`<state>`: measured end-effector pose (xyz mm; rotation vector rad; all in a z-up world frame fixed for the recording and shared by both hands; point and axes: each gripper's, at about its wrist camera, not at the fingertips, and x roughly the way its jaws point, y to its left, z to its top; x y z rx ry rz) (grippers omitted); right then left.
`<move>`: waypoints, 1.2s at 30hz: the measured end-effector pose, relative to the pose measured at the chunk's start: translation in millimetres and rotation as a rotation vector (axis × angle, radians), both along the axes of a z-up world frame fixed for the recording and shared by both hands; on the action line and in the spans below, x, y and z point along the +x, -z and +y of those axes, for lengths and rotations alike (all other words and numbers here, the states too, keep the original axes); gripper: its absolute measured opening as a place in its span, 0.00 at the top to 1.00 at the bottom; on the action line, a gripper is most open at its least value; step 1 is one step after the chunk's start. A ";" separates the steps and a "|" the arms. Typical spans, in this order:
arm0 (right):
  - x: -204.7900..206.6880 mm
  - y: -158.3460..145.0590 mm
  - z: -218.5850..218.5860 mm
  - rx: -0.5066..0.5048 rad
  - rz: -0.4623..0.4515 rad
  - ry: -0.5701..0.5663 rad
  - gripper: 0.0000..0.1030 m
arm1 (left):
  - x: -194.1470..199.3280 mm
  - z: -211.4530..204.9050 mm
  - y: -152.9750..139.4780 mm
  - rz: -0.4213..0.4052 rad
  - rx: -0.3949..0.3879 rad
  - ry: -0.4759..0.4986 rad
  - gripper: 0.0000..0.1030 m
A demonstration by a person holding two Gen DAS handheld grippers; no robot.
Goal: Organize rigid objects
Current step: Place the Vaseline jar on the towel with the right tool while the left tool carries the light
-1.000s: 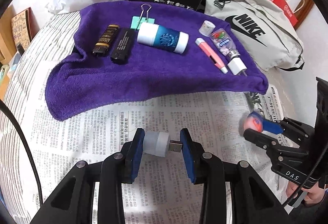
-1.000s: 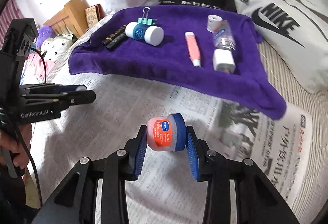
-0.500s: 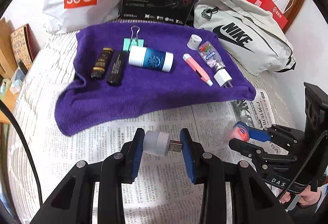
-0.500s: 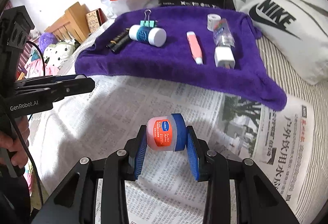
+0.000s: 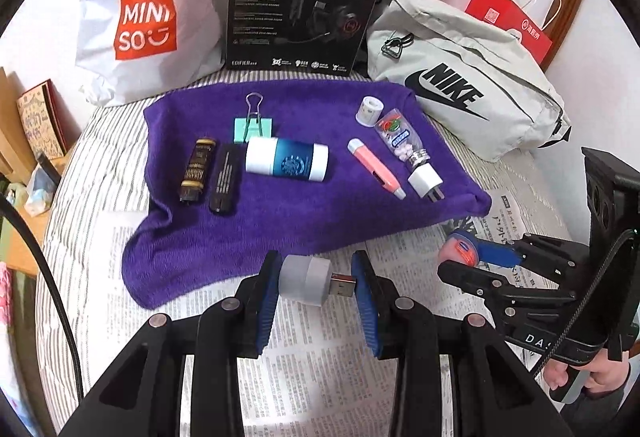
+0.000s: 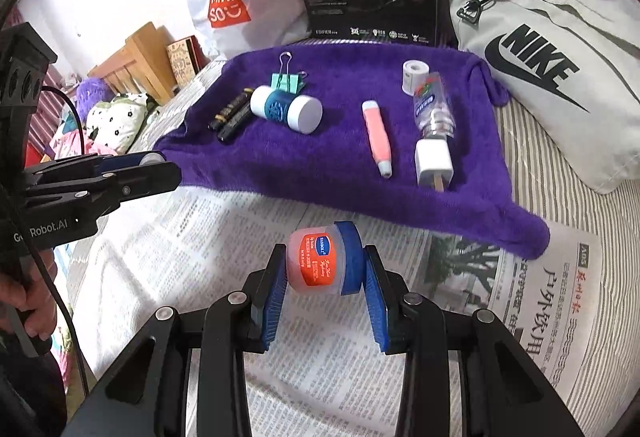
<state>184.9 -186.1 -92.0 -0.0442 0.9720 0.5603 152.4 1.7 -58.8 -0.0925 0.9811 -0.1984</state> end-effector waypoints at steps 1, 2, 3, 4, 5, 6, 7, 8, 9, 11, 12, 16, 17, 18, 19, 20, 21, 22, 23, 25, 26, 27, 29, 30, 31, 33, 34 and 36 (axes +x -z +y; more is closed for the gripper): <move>2.0 -1.0 -0.1 0.002 -0.001 0.003 0.64 | 1.6 0.0 -1.0 -0.002 0.001 0.002 0.67; 3.5 -1.8 -0.2 0.003 -0.002 0.006 0.64 | 4.3 0.4 -2.0 -0.005 0.003 0.001 0.67; 5.4 -3.0 -0.2 0.005 -0.003 0.008 0.64 | 7.2 0.5 -2.3 -0.005 0.004 0.002 0.67; 7.4 -4.0 -0.1 0.008 -0.005 0.010 0.64 | 9.4 0.9 -2.4 -0.006 0.003 0.003 0.67; 9.5 -5.0 0.2 0.010 -0.005 0.011 0.64 | 12.6 2.0 -2.4 -0.006 0.000 0.005 0.67; 12.1 -5.8 0.8 0.009 -0.005 0.011 0.64 | 15.2 3.2 -2.3 -0.006 -0.006 0.006 0.67; 14.8 -6.8 1.5 0.009 -0.007 0.012 0.64 | 18.4 4.5 -2.1 -0.006 -0.015 0.008 0.67; 17.4 -7.8 2.4 0.010 -0.008 0.012 0.64 | 21.6 5.7 -1.5 -0.005 -0.021 0.010 0.67; 21.7 -8.8 3.8 0.011 -0.008 0.012 0.64 | 24.4 6.5 -1.0 -0.002 -0.026 0.012 0.67; 28.2 -9.6 6.2 0.009 -0.009 0.015 0.64 | 31.7 8.0 1.8 0.007 -0.030 0.013 0.67; 32.6 -10.1 8.3 0.007 -0.009 0.015 0.64 | 34.6 8.9 3.2 0.009 -0.029 0.012 0.67; 51.8 -10.7 18.8 0.003 -0.003 0.012 0.64 | 45.7 13.5 8.9 0.020 -0.037 0.005 0.67; 56.2 -10.1 21.7 0.001 0.001 0.010 0.64 | 48.1 15.4 10.0 0.022 -0.043 0.004 0.67; 61.5 -9.1 25.3 0.000 0.005 0.007 0.64 | 50.6 17.6 11.2 0.023 -0.047 0.002 0.67; 66.6 -7.5 28.7 0.002 0.011 0.004 0.64 | 52.6 19.1 12.1 0.024 -0.047 0.000 0.67; 71.7 -5.6 31.7 0.004 0.020 0.002 0.64 | 55.1 21.4 13.5 0.026 -0.044 -0.004 0.67; 76.9 -2.9 35.0 0.004 0.032 0.001 0.64 | 56.8 23.1 14.5 0.030 -0.042 -0.004 0.67; 82.1 0.4 38.4 0.000 0.043 -0.001 0.64 | 58.1 24.6 15.2 0.033 -0.039 -0.005 0.67; 85.8 3.0 41.0 -0.004 0.050 -0.002 0.64 | 59.7 26.6 16.2 0.037 -0.033 -0.005 0.67; 94.1 10.9 46.0 -0.015 0.070 -0.005 0.64 | 61.6 29.3 17.5 0.040 -0.026 -0.004 0.67; 98.6 16.1 48.4 -0.024 0.085 -0.004 0.64 | 62.5 30.7 18.5 0.042 -0.022 -0.004 0.67; 101.0 20.0 49.7 -0.031 0.094 -0.003 0.64 | 63.3 32.7 19.5 0.044 -0.022 -0.004 0.67; 105.8 28.2 51.6 -0.050 0.111 0.005 0.64 | 65.3 35.0 21.1 0.047 -0.029 0.000 0.67; 107.4 31.4 52.1 -0.056 0.114 0.006 0.64 | 66.1 35.1 21.5 0.047 -0.030 0.002 0.67; 107.4 31.3 52.1 -0.057 0.102 0.004 0.64 | 67.1 34.5 22.1 0.047 -0.031 0.006 0.67; 108.0 31.6 53.8 -0.065 0.102 0.003 0.64 | 68.7 32.8 22.9 0.048 -0.032 0.011 0.67; 108.7 31.6 54.6 -0.072 0.100 0.002 0.64 | 69.8 31.7 23.0 0.048 -0.032 0.014 0.67; 108.8 31.4 56.8 -0.090 0.090 -0.008 0.64 | 70.5 29.1 23.0 0.045 -0.033 0.023 0.67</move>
